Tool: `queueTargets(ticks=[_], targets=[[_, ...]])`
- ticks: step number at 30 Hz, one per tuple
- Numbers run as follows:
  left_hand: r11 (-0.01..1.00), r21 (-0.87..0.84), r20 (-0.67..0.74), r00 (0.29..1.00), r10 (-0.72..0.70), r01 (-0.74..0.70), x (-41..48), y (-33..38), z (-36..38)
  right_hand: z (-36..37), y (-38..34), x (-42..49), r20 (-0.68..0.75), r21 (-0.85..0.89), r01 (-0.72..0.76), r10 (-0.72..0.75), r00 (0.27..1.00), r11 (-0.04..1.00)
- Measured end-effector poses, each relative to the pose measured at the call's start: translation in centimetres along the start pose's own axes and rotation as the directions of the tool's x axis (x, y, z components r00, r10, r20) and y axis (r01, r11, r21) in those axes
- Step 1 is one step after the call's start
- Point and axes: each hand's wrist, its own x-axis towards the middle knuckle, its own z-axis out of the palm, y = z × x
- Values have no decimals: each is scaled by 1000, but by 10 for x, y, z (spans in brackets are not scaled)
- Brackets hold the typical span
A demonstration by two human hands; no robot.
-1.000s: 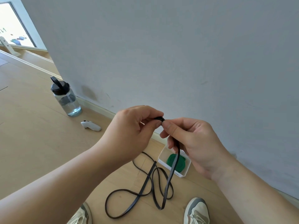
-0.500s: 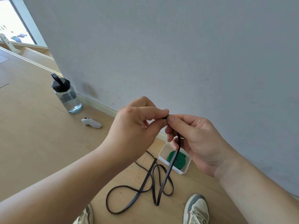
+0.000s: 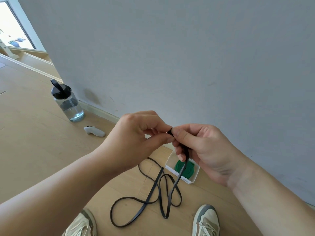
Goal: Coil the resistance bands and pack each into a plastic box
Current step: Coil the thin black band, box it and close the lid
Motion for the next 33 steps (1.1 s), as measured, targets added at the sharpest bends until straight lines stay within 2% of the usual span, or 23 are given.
queueTargets(ticks=[7, 10, 13, 20, 23, 33], targets=[[995, 40, 3, 996, 91, -91, -3, 0, 1, 0, -7, -4, 99, 93, -105, 96, 990, 990], [984, 118, 30, 991, 134, -137, -4, -1, 5, 3, -5, -4, 99, 143, -117, 103, 990, 983], [969, 192, -35, 986, 165, -156, -2, -1, 10, 9, -4, -2, 92, 204, -106, 89, 992, 973], [992, 111, -109, 991, 79, -67, -1, 6, 10, 4, -8, -2, 70, 233, -112, 98, 993, 966], [996, 84, -148, 988, 44, -31, 1, 8, 8, 0, -9, -4, 112, 239, -137, 113, 987, 961], [1000, 6, -59, 998, -11, 12, 4, 19, 0, -7, -9, -8, 180, 190, -149, 115, 977, 970]])
